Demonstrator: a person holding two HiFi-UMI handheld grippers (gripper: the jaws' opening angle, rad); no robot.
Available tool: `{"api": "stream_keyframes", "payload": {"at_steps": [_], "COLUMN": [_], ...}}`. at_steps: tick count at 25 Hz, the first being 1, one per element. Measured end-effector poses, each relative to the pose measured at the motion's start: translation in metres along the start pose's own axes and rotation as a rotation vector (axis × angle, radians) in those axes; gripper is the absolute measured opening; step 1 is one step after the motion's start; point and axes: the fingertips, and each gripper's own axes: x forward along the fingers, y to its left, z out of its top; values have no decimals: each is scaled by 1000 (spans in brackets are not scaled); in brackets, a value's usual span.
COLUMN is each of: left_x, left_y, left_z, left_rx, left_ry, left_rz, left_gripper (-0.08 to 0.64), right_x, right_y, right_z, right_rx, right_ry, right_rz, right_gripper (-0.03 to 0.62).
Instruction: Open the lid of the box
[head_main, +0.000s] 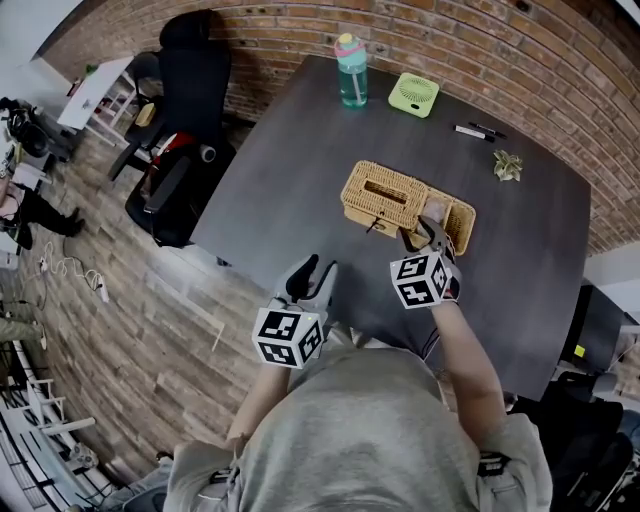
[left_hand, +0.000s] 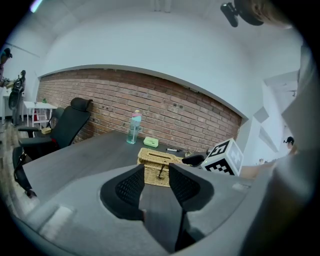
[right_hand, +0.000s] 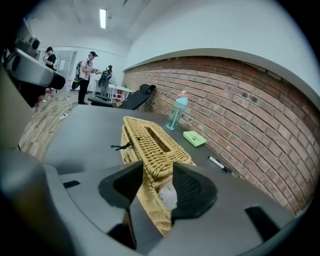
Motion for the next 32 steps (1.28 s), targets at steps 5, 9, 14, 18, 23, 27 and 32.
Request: {"api": "stream_keyframes", "payload": {"at_steps": [5, 9, 14, 18, 23, 27, 32], "left_x": [5, 11, 23, 32, 39, 43, 50], "left_y": [-4, -7, -11, -13, -12, -7, -3], "left_z": [3, 6, 9, 11, 12, 14, 16], "left_rx": [8, 19, 26, 30, 31, 29, 28], "left_ry": [-1, -1, 5, 6, 10, 9, 16], "left_rz": [-29, -59, -89, -105, -111, -104, -100], "left_gripper": [152, 152, 152, 152, 152, 151, 150], "right_x": [-8, -13, -16, -18, -18, -16, -10], "right_y": [-9, -15, -24, -35, -51, -62, -75], "right_z": [12, 23, 34, 45, 58, 68, 76], "right_rx": [6, 4, 3, 8, 37, 51, 91], "right_ry": [-29, -54, -71, -94, -119, -129, -143], "right_rz": [-6, 1, 25, 30, 28, 24, 33], "right_gripper": [186, 176, 165, 144, 121, 110, 106]}}
